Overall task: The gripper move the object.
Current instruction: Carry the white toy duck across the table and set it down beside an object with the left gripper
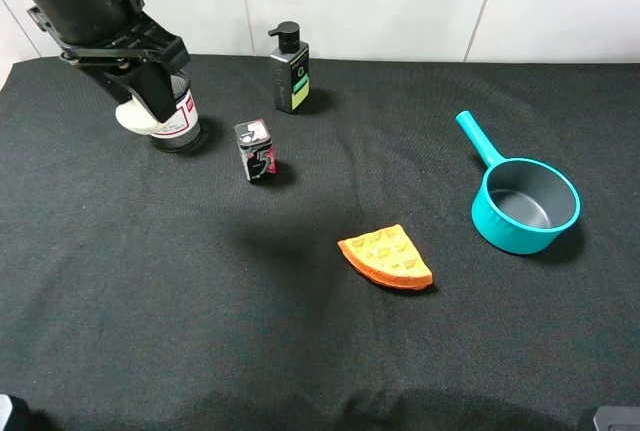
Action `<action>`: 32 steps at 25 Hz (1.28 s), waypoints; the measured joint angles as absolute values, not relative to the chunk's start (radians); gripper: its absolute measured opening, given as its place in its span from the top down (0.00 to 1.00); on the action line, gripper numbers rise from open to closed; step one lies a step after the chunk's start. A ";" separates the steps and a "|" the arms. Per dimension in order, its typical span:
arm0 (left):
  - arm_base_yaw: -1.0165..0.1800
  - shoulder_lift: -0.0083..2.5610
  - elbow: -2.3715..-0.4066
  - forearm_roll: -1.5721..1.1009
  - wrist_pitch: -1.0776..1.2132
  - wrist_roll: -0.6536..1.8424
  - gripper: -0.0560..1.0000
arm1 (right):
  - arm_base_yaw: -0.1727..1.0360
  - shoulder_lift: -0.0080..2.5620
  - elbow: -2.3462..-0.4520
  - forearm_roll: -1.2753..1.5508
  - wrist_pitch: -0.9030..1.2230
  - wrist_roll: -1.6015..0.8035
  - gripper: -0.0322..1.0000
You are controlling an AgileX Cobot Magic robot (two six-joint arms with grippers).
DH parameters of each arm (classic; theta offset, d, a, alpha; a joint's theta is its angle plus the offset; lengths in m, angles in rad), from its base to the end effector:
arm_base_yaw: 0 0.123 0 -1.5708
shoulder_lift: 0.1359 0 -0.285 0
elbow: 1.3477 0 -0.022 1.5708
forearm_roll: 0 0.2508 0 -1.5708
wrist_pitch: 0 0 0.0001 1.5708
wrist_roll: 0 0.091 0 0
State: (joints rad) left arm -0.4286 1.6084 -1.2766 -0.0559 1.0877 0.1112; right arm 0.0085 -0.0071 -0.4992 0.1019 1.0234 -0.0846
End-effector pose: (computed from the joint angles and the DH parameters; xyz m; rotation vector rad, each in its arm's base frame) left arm 0.2885 -0.1368 0.2760 0.7482 2.8138 -0.1308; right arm -0.0046 0.0079 0.2804 -0.0957 1.9951 0.0721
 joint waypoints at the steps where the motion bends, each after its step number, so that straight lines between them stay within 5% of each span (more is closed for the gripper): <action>1: -0.429 1.608 -1.277 -0.046 1.082 0.106 0.51 | 0.009 -0.007 -0.499 0.102 1.023 -0.085 0.30; 16: -0.438 1.656 -1.427 0.015 1.088 0.061 0.52 | 0.009 -0.007 -0.499 0.103 1.023 -0.085 0.30; 32: -0.661 1.936 -1.747 0.036 1.132 0.033 0.52 | 0.009 -0.007 -0.499 0.103 1.023 -0.085 0.30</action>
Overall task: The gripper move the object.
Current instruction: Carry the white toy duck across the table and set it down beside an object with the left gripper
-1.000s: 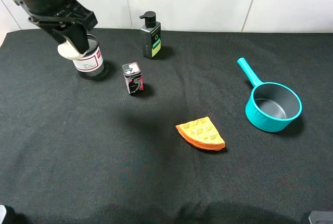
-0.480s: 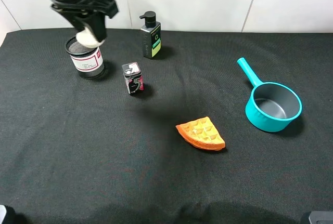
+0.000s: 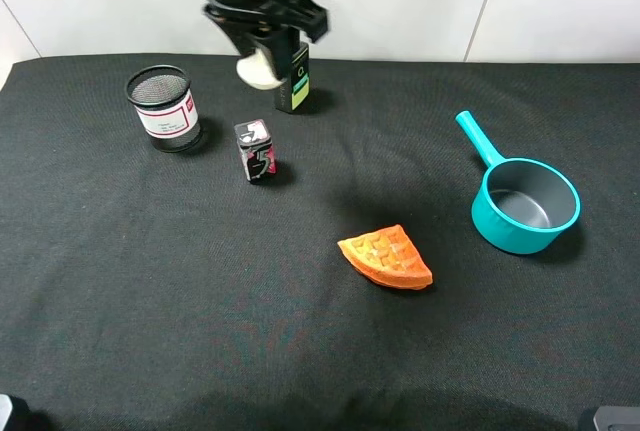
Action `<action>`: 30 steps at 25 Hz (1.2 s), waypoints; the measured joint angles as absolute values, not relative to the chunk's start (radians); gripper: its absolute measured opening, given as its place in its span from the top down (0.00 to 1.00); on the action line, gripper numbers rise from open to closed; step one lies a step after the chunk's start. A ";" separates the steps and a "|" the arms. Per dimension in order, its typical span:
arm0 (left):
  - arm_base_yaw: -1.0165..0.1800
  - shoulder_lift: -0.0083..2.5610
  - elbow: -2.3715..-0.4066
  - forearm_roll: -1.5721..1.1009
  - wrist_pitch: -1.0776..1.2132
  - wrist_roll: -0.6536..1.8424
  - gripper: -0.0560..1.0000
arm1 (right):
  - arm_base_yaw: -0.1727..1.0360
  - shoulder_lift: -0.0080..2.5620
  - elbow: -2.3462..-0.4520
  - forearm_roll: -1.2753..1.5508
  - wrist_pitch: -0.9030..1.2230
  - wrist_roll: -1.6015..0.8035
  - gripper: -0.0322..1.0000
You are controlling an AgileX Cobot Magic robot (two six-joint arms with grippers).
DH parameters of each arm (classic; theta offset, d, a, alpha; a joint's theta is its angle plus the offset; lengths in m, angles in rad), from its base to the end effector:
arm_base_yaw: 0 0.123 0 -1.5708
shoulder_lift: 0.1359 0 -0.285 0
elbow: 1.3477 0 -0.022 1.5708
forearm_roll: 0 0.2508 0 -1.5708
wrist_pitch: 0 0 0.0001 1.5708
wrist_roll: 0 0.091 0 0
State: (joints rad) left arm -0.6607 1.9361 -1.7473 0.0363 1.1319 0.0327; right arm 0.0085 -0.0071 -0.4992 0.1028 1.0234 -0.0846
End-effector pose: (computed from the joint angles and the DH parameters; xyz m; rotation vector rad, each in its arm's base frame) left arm 0.3324 -0.2546 0.2835 0.9672 2.6364 -0.1003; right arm -0.0047 0.0079 0.2804 -0.0958 1.9950 0.0732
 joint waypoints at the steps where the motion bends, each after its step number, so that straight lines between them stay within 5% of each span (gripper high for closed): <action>1: -0.675 1.953 -1.772 0.036 1.134 0.033 0.52 | 0.009 -0.007 -0.499 0.103 1.023 -0.085 0.30; 16: -0.867 2.248 -2.059 0.046 1.130 0.032 0.52 | 0.009 -0.007 -0.499 0.103 1.023 -0.085 0.30; 30: -0.955 2.368 -2.089 0.045 1.001 0.032 0.52 | 0.009 -0.007 -0.499 0.103 1.023 -0.085 0.30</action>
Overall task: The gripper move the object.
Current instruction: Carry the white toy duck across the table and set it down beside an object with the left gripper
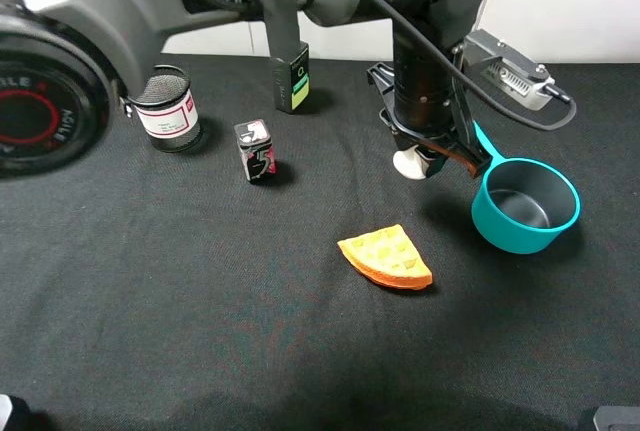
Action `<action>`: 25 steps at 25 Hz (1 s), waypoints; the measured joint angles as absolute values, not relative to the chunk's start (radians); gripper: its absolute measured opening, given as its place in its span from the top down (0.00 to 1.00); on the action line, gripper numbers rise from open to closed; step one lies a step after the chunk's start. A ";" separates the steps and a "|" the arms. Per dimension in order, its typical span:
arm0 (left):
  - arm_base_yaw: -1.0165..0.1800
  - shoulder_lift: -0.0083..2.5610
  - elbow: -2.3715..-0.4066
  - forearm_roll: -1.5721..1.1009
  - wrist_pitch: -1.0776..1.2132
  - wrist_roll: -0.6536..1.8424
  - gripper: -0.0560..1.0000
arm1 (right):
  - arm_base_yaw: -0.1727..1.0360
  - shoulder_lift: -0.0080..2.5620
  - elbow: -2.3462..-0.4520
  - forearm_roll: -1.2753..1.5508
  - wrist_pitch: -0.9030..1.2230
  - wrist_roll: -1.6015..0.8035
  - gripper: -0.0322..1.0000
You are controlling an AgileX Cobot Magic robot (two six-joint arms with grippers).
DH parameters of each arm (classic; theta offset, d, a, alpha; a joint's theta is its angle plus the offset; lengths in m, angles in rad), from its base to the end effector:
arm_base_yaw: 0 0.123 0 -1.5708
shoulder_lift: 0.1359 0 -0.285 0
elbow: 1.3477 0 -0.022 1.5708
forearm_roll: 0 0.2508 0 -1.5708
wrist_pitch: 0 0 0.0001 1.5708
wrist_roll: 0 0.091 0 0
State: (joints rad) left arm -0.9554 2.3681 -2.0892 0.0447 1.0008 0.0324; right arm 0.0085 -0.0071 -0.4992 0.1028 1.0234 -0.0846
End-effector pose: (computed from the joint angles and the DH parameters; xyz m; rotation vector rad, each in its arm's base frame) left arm 0.2989 -0.4169 0.1819 1.3378 2.4352 -0.1843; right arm -0.0047 0.0079 0.2804 -0.0958 1.9950 0.0732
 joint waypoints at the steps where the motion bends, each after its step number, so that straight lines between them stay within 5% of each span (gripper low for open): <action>1: -0.956 2.373 -2.089 0.044 0.998 0.032 0.52 | 0.009 -0.007 -0.499 0.103 1.023 -0.085 0.30; 25: -0.959 2.487 -2.104 0.000 0.868 0.032 0.52 | 0.009 -0.007 -0.499 0.103 1.023 -0.085 0.30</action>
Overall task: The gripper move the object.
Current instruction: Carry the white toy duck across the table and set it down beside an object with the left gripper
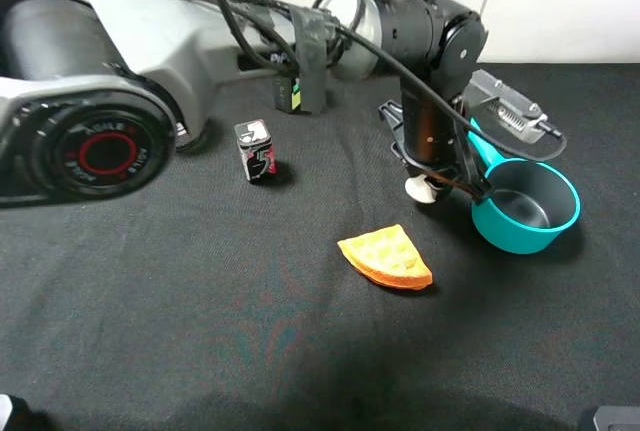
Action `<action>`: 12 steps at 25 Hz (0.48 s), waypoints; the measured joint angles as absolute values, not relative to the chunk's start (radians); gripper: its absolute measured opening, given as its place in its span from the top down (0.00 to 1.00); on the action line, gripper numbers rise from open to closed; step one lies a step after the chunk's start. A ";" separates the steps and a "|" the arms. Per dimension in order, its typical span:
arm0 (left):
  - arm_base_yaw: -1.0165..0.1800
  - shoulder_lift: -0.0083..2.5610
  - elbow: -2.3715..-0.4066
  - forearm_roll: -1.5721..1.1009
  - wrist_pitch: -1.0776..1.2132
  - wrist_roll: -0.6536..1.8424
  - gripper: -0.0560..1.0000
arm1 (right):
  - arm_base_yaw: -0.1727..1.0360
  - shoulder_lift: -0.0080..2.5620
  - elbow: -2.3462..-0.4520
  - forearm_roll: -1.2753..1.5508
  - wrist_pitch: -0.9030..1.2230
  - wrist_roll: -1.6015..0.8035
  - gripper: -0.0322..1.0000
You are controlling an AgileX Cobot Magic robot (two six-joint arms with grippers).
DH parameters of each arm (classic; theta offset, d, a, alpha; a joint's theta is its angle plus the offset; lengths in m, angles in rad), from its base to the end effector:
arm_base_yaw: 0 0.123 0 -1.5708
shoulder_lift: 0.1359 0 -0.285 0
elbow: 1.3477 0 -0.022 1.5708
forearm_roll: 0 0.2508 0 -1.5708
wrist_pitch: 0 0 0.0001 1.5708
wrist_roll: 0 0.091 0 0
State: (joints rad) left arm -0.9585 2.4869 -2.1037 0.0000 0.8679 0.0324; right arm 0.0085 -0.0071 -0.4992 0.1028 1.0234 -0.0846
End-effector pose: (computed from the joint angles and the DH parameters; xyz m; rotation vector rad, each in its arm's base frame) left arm 0.3045 -0.4335 0.1286 1.3152 2.4337 -0.2549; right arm -0.0047 0.0079 0.2804 -0.0958 1.9950 0.0732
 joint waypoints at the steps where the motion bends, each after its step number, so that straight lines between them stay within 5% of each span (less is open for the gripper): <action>1: -0.959 2.495 -2.106 0.000 0.868 0.032 0.52 | 0.009 -0.007 -0.499 0.103 1.023 -0.085 0.30; 12: -0.959 2.510 -2.114 0.000 0.843 0.032 0.53 | 0.009 -0.007 -0.499 0.103 1.023 -0.085 0.30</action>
State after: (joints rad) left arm -0.9585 2.5104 -2.1136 0.0000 0.8430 0.0324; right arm 0.0085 -0.0071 -0.4992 0.1028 1.0234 -0.0846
